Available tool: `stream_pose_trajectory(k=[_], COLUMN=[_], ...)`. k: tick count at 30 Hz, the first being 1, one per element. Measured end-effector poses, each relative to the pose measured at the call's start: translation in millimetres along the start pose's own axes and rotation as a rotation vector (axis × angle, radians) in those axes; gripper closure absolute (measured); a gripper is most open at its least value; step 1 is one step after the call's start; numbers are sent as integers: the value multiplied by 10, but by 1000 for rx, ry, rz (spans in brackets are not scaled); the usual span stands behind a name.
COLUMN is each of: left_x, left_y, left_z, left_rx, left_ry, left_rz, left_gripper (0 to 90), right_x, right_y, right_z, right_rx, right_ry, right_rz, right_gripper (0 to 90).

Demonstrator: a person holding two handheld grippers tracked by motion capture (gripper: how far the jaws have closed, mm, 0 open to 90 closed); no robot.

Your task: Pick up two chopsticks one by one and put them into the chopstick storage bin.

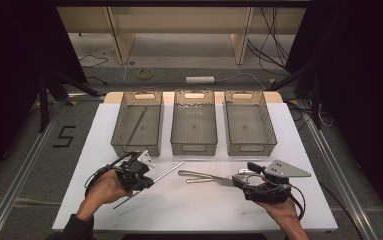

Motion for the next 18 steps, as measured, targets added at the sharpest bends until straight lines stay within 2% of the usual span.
stream_pose_trajectory(k=[6, 11, 18], left_x=[-123, -264, -443], left_y=[-74, -170, -328], left_z=[106, 216, 486], left_rx=[-45, -72, -124], left_ry=[-7, -32, -74], left_rz=[-53, -101, -157], left_gripper=[853, 853, 852], right_x=[11, 1, 7], right_y=[9, 7, 13], right_z=[-20, -30, -40], right_rx=[7, 8, 14], right_ry=[3, 5, 6], right_rz=[4, 3, 6], right_gripper=[254, 254, 253])
Point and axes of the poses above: each handheld gripper's, and its own axes: x roughly forward along the jaws, y roughly out of its underside, z roughly to its left, the point moved 9 cm from there along x, roughly forward along the jaws, and after that the axes turned 6 degrees about z, right-handed, at the moved point
